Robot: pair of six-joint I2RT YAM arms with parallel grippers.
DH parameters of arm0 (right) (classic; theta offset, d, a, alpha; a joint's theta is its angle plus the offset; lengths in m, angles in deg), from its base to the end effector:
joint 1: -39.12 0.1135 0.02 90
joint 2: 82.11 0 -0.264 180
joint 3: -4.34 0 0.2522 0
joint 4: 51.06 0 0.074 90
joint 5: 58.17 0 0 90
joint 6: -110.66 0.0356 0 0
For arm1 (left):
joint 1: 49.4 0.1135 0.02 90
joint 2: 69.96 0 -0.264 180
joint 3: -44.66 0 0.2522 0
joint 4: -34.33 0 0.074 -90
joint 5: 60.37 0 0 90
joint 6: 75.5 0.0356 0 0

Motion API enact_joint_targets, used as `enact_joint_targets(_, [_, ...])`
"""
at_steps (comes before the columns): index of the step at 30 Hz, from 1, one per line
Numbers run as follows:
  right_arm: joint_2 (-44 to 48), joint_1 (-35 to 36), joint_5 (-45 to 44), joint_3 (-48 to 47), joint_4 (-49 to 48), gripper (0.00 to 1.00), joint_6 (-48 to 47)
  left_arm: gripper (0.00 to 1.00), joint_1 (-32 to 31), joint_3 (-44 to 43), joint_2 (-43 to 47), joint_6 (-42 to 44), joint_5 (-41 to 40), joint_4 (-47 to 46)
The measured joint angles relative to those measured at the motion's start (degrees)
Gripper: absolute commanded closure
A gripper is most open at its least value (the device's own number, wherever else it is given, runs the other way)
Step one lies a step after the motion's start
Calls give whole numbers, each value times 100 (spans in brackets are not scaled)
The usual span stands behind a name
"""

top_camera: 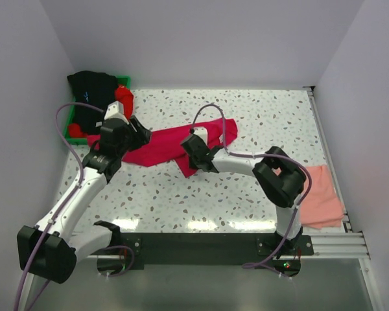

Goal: Fold and stack the t-shirts
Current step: Flatten the tshirt out

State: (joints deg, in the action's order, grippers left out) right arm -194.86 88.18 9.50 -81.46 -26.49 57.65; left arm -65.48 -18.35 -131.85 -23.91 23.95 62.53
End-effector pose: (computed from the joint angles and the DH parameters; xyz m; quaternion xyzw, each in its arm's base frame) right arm 0.2811 0.3034 0.1590 -0.0339 0.9279 0.0869 0.3611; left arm 0.2366 -0.0645 0.3015 -0.1903 0.8308 -0.2011 0.4828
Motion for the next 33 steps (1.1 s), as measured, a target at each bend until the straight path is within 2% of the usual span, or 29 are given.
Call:
enact_joint_targets(5, [1222, -516, 389, 439, 603, 100, -138, 46, 2, 26, 44, 0, -2, -13])
enact_joint_targets(11, [2789, -1467, 824, 468, 977, 100, -341, 50, 7, 361, 81, -66, 85, -68])
enact_joint_targets(14, [3241, -1641, 988, 498, 1150, 100, -404, 52, 7, 605, 85, -168, 114, -70])
enact_joint_targets(25, [3709, -1950, 1233, 885, 1829, 100, -553, 52, 7, 1307, 0, -754, -55, -61])
enact_joint_targets(28, [3709, -1956, 1325, 938, 1836, 100, -562, 51, 15, 1292, -227, -868, -396, -55])
enact_joint_targets(33, [3720, -1956, 1502, 1141, 1786, 100, -562, 44, 44, 745, -977, -946, -1322, 197])
